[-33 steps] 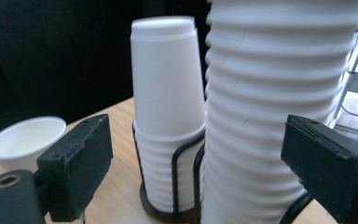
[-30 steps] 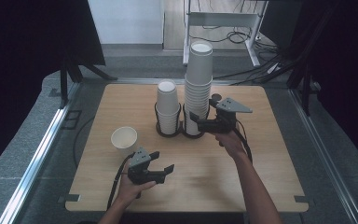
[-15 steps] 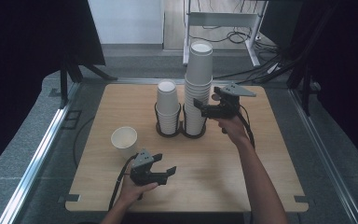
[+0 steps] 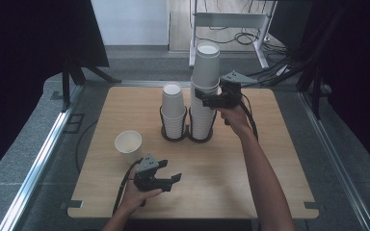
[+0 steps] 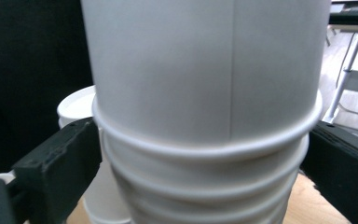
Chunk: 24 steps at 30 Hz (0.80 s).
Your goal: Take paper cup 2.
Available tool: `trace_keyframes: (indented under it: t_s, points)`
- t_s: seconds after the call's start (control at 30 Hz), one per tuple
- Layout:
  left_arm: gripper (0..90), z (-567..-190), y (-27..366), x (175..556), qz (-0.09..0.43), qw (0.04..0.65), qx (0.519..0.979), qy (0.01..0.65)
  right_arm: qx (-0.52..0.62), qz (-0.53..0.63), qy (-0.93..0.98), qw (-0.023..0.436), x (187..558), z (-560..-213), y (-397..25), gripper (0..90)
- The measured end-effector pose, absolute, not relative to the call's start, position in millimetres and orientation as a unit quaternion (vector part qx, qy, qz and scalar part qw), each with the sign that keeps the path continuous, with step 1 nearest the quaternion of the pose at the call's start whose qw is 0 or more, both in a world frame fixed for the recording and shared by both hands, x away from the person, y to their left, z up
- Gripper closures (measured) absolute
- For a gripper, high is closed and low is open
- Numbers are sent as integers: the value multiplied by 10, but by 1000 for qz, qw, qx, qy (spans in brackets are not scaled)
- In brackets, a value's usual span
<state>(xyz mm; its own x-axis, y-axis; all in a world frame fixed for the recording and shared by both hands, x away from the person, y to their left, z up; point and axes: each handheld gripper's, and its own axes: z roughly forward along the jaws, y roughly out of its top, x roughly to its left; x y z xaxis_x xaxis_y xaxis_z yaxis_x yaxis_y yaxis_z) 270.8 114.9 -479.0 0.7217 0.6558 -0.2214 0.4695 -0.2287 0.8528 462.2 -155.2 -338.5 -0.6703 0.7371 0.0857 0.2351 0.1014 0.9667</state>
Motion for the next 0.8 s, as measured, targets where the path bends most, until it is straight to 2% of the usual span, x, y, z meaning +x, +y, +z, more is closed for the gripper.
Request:
trace_keyframes:
  t_s: [0.5, 0.8]
  points:
    - [229, -4703, 1210, 2715, 89, 525, 762, 369, 337, 580, 706, 227, 4596, -3421, -1546, 37]
    - [199, -4454, 1127, 2807, 90, 540, 750, 370, 328, 586, 706, 225, 4601, -3437, -1568, 40]
